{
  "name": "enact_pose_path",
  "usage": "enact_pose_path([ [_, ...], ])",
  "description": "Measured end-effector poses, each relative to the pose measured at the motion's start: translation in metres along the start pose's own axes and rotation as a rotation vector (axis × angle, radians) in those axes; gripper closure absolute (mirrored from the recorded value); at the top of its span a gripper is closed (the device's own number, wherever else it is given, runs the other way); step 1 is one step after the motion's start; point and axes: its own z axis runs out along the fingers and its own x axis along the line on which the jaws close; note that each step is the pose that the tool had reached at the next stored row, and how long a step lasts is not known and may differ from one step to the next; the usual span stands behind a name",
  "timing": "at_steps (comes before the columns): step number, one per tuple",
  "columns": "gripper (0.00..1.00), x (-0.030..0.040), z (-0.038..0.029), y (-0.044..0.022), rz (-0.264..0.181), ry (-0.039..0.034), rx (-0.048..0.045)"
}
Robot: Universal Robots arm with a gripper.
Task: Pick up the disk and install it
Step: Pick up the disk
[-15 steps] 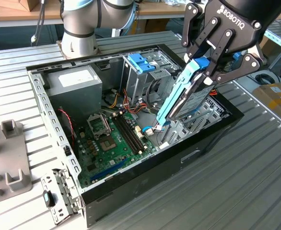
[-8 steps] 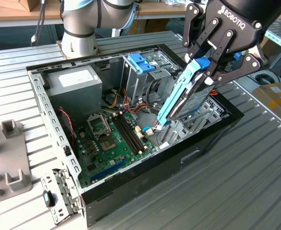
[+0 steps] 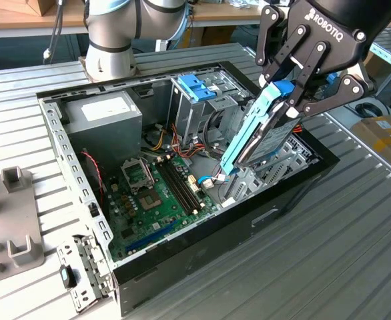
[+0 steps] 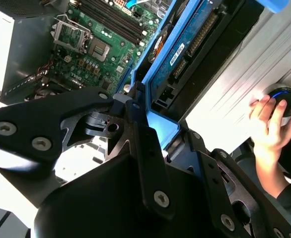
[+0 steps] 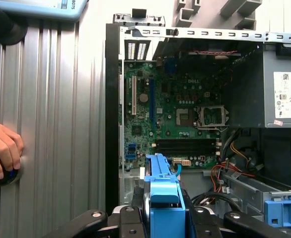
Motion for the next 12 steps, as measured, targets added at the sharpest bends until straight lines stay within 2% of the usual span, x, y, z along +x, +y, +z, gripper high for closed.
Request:
enact_pose_path([
  [12, 0.63, 0.0001, 0.0006, -0.0033, 0.0, 0.0, 0.0],
])
